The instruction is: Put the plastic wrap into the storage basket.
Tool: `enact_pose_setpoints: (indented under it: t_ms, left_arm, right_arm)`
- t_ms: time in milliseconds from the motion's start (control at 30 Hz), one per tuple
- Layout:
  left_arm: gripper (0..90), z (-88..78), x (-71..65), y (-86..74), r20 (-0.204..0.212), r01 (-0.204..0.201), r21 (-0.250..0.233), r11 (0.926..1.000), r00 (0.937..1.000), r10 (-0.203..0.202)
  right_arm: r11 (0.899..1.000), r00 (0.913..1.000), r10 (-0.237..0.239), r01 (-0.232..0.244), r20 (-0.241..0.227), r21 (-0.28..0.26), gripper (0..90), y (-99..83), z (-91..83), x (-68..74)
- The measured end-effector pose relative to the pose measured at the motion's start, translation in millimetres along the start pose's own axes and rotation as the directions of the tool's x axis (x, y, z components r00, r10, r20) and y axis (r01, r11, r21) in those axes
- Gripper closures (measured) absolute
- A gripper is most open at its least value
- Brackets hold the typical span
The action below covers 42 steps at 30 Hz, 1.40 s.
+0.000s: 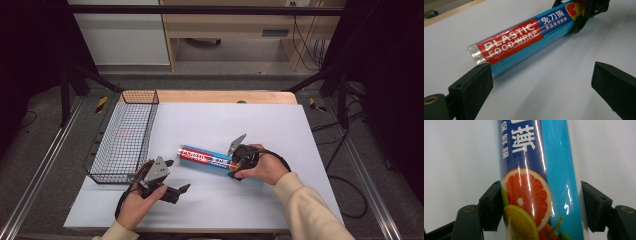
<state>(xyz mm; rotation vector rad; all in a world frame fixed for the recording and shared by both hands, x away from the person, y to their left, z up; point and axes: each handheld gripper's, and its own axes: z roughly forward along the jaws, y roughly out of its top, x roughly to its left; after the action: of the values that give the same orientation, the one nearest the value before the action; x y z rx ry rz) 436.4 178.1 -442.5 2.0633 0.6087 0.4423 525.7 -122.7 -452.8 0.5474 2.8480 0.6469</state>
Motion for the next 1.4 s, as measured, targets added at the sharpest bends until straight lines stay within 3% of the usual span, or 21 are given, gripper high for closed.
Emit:
enact_pose_setpoints:
  t_ms: [267, 300, 400, 467, 533, 667, 700, 767, 800, 833, 867, 900, 933, 1000, 1067, 1100, 1133, 1167, 1267, 1300, 1400]
  left_arm:
    - [3.9, -1.9, 4.0, 25.5, 0.006, -0.117, 0.014, 0.9931, 0.9932, 0.117]
    - [3.9, 1.5, 7.4, 38.0, 0.013, -0.164, 0.032, 0.986, 0.9865, 0.163]
    - [3.9, 6.5, 10.1, 49.1, 0.023, -0.192, 0.039, 0.9806, 0.9813, 0.191]
    - [4.0, 16.8, 14.4, 74.7, 0.042, -0.245, 0.053, 0.968, 0.969, 0.243]
    - [4.0, 23.8, 15.7, 88.0, 0.053, -0.279, 0.057, 0.9585, 0.9595, 0.277]
    - [4.0, 43.0, 15.6, 111.1, 0.093, -0.36, 0.089, 0.9289, 0.9315, 0.352]
    - [4.1, 47.5, 14.9, 115.9, 0.101, -0.385, 0.104, 0.917, 0.9213, 0.375]
    - [4.9, 55.5, 12.6, 123.7, 0.099, -0.415, 0.133, 0.9002, 0.9094, 0.404]
    - [4.8, 55.5, 12.6, 123.7, 0.099, -0.415, 0.133, 0.9002, 0.9094, 0.404]
    - [4.8, 59.2, 11.4, 127.9, 0.1, -0.436, 0.146, 0.8882, 0.8998, 0.425]
    - [4.9, 61.3, 10.7, 130.3, 0.1, -0.443, 0.154, 0.883, 0.896, 0.433]
    - [4.9, 66.0, 8.5, 135.9, 0.102, -0.461, 0.177, 0.8695, 0.8873, 0.45]
    - [5.0, 66.0, 8.5, 135.9, 0.102, -0.461, 0.177, 0.8695, 0.8873, 0.45]
    - [4.2, 69.4, 6.0, 140.4, 0.105, -0.49, 0.197, 0.8489, 0.8715, 0.479]
    - [6.3, 73.9, -0.6, 144.4, 0.128, -0.541, 0.226, 0.81, 0.8409, 0.526]
    - [6.2, 75.5, -2.3, 144.7, 0.132, -0.548, 0.235, 0.8028, 0.8364, 0.532]
    - [6.3, 75.5, -2.3, 144.7, 0.132, -0.548, 0.235, 0.8028, 0.8364, 0.532]
    - [7.0, 76.2, -4.0, 145.7, 0.135, -0.564, 0.251, 0.7869, 0.8254, 0.548]
    - [9.7, 78.0, -5.8, 147.7, 0.145, -0.567, 0.252, 0.7842, 0.8232, 0.549]
    - [11.6, 79.2, -6.5, 148.6, 0.151, -0.58, 0.275, 0.767, 0.8138, 0.561]
    - [16.4, 79.5, -6.4, 148.6, 0.16, -0.584, 0.288, 0.7588, 0.8106, 0.563]
  right_arm:
    - [0.997, 0.9956, -0.072, 0.072, 0.061, -0.004, 31.1, -4.1, -12.8, 3.3]
    - [0.997, 0.9954, -0.071, 0.072, 0.065, -0.015, 31.1, -8.0, -20.5, 0.7]
    - [0.996, 0.994, -0.087, 0.087, 0.067, -0.007, 31.0, -10.1, -29.3, -3.1]
    - [0.994, 0.9898, -0.113, 0.113, 0.087, 0.01, 31.1, -10.4, -45.9, -7.3]
    - [0.99, 0.986, -0.138, 0.137, 0.093, 0.017, 31.1, -9.5, -57.6, -9.9]
    - [0.984, 0.9782, -0.177, 0.176, 0.108, 0.023, 31.1, -4.1, -80.2, -12.0]
    - [0.982, 0.9757, -0.189, 0.187, 0.111, 0.023, 31.1, -2.0, -85.5, -12.0]
    - [0.978, 0.9702, -0.21, 0.208, 0.121, 0.028, 31.1, 2.5, -95.6, -11.4]
    - [0.978, 0.9702, -0.21, 0.208, 0.121, 0.028, 31.1, 2.5, -95.6, -11.4]
    - [0.977, 0.9693, -0.211, 0.21, 0.126, 0.026, 31.1, 4.6, -99.7, -10.2]
    - [0.973, 0.9645, -0.233, 0.23, 0.125, 0.037, 31.2, 9.1, -107.2, -8.6]
    - [0.971, 0.9635, -0.237, 0.234, 0.124, 0.041, 31.2, 11.2, -110.0, -7.1]
    - [0.971, 0.9635, -0.237, 0.234, 0.124, 0.041, 31.2, 11.2, -110.0, -7.1]
    - [0.968, 0.9612, -0.252, 0.249, 0.112, 0.044, 31.2, 15.3, -115.2, -3.9]
    - [0.965, 0.9591, -0.261, 0.257, 0.11, 0.047, 31.2, 19.3, -120.3, -1.4]
    - [0.964, 0.958, -0.265, 0.261, 0.109, 0.05, 31.2, 20.6, -121.6, -0.7]
    - [0.963, 0.9566, -0.27, 0.266, 0.11, 0.05, 31.2, 21.5, -122.2, -0.3]
    - [0.963, 0.9579, -0.268, 0.264, 0.104, 0.046, 31.2, 22.5, -122.8, 0.4]
    - [0.962, 0.9569, -0.274, 0.272, 0.097, 0.036, 31.2, 24.9, -123.8, 2.0]
    - [0.961, 0.9571, -0.275, 0.273, 0.091, 0.036, 31.3, 27.6, -125.5, 4.1]
    - [0.958, 0.9527, -0.288, 0.285, 0.098, 0.04, 31.3, 29.2, -125.7, 4.6]
